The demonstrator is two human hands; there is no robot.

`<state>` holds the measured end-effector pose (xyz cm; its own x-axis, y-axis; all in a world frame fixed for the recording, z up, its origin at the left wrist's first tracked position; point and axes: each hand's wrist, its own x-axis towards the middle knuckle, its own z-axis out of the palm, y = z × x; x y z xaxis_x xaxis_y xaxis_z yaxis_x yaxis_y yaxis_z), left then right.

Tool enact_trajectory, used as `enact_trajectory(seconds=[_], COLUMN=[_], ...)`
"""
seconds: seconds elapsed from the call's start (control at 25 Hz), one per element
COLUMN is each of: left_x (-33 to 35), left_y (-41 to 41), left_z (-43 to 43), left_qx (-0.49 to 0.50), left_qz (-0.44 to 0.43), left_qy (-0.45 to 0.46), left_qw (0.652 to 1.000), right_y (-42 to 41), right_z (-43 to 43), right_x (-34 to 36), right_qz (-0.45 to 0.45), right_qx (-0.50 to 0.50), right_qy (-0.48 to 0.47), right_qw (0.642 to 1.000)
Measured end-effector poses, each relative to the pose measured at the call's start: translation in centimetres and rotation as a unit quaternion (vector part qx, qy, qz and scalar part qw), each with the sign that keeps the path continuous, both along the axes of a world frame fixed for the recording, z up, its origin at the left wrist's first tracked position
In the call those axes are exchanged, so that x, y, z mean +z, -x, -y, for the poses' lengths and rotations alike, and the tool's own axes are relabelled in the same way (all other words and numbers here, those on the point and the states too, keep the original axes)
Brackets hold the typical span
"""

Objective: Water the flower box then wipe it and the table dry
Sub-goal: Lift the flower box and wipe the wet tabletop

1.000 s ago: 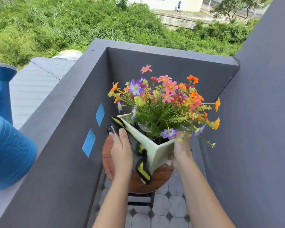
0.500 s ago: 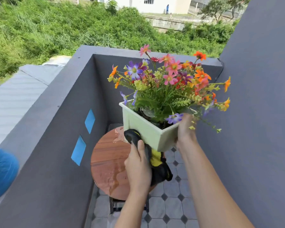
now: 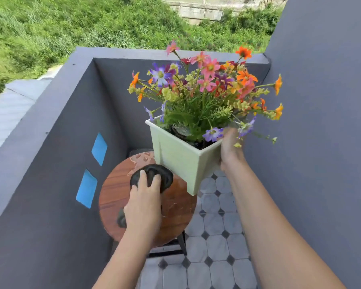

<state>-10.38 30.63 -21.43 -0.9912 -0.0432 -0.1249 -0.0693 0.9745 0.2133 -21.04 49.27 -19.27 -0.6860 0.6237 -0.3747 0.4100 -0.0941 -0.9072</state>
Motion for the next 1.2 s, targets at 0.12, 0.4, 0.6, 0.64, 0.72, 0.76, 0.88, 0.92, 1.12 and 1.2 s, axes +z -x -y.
enact_trajectory(seconds=[0.12, 0.4, 0.6, 0.64, 0.72, 0.76, 0.88, 0.92, 1.12, 1.2], left_x=[-3.7, -6.3, -7.4, -8.0, -8.8, -8.9, -8.9, -9.0, -10.8, -11.4], left_y=[-2.9, -4.4, -3.6, -3.3, -3.1, -3.3, -5.4, -6.1, -4.4, -3.4], left_z=[-1.9, 1.6, 2.8, 3.3, 3.9, 4.0, 4.1, 4.3, 5.3, 4.5], left_qx=[-0.054, -0.134, -0.222, -0.221, -0.232, -0.237, -0.296, -0.33, -0.41, -0.407], left_qz=[0.138, -0.025, -0.042, -0.054, -0.067, -0.078, -0.118, -0.124, -0.074, -0.049], left_qy=[0.087, 0.085, 0.052, 0.043, 0.054, 0.057, 0.05, 0.032, 0.037, 0.053], left_qw=[0.985, 0.987, 0.973, 0.973, 0.969, 0.967, 0.947, 0.935, 0.908, 0.911], right_y=[-0.1, -0.3, -0.9, -1.0, -1.0, -1.0, -0.5, -0.3, 3.7, 3.3], right_z=[-0.3, -1.0, -0.7, -0.7, -0.9, -1.0, -1.1, -1.2, -4.6, -4.3], right_x=[-1.5, -0.9, 0.3, 0.6, 1.2, 1.3, 1.6, 1.5, -5.2, -3.9], right_qz=[0.005, -0.002, -0.032, -0.027, -0.028, -0.027, -0.015, -0.017, -0.01, -0.01], right_qx=[0.024, -0.027, -0.035, -0.039, -0.046, -0.044, -0.042, -0.037, -0.048, -0.067], right_qy=[-0.002, 0.026, -0.002, 0.0, 0.003, 0.006, 0.003, -0.003, -0.03, -0.037], right_qw=[1.0, 0.999, 0.999, 0.999, 0.999, 0.999, 0.999, 0.999, 0.998, 0.997])
